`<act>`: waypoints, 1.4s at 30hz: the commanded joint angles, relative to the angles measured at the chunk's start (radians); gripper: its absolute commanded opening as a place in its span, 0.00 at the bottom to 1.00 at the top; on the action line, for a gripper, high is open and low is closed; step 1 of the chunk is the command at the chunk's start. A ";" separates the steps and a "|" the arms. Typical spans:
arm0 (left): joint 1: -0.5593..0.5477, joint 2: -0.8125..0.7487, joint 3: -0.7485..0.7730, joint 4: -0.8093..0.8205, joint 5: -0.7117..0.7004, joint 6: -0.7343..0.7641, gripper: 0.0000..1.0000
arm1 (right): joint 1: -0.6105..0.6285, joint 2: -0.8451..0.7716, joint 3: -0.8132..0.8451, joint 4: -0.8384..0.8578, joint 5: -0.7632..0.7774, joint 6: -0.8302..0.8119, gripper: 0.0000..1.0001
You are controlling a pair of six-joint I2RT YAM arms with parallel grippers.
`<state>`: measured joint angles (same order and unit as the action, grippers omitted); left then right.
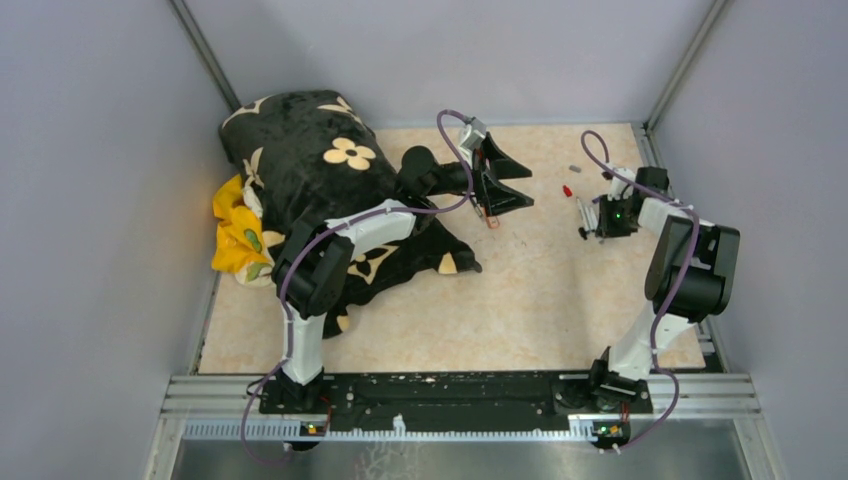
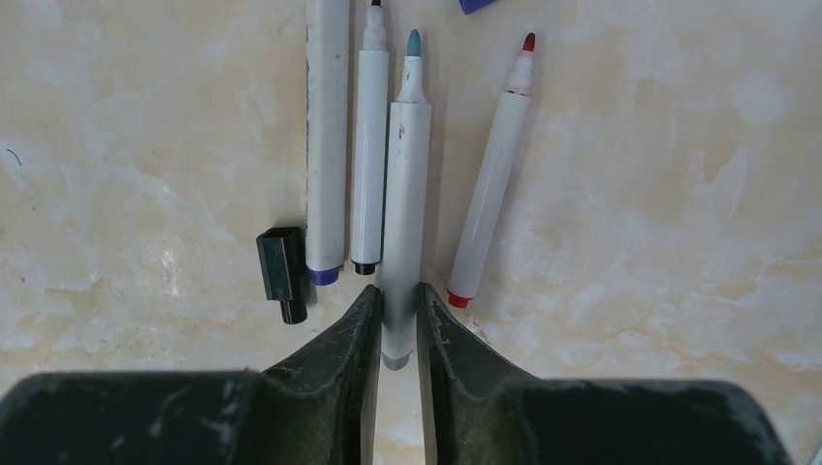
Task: Insert the pens into the pen caps
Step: Pick up the pen from the center of the board.
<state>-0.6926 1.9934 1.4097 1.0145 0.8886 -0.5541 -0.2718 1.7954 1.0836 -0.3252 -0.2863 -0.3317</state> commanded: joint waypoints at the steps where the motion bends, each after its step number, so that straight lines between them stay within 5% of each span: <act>1: -0.005 0.001 -0.011 0.038 0.019 -0.001 0.94 | -0.006 0.015 0.042 -0.027 0.042 -0.018 0.19; 10: -0.005 0.004 -0.016 0.050 0.009 -0.014 0.99 | 0.015 0.035 0.051 -0.047 0.082 -0.031 0.19; 18: -0.004 0.042 -0.001 0.130 0.014 -0.119 0.99 | 0.020 0.015 0.063 -0.065 0.054 -0.006 0.00; 24: -0.001 0.142 0.055 0.276 0.042 -0.334 0.99 | 0.003 -0.058 0.046 -0.038 -0.014 0.035 0.00; 42: -0.004 0.223 0.090 0.227 -0.007 -0.342 0.85 | -0.022 -0.204 -0.001 0.023 -0.294 0.109 0.00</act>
<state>-0.6937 2.1792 1.4670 1.2205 0.8970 -0.8963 -0.2810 1.6814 1.1049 -0.3500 -0.4408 -0.2581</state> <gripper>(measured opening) 0.873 0.034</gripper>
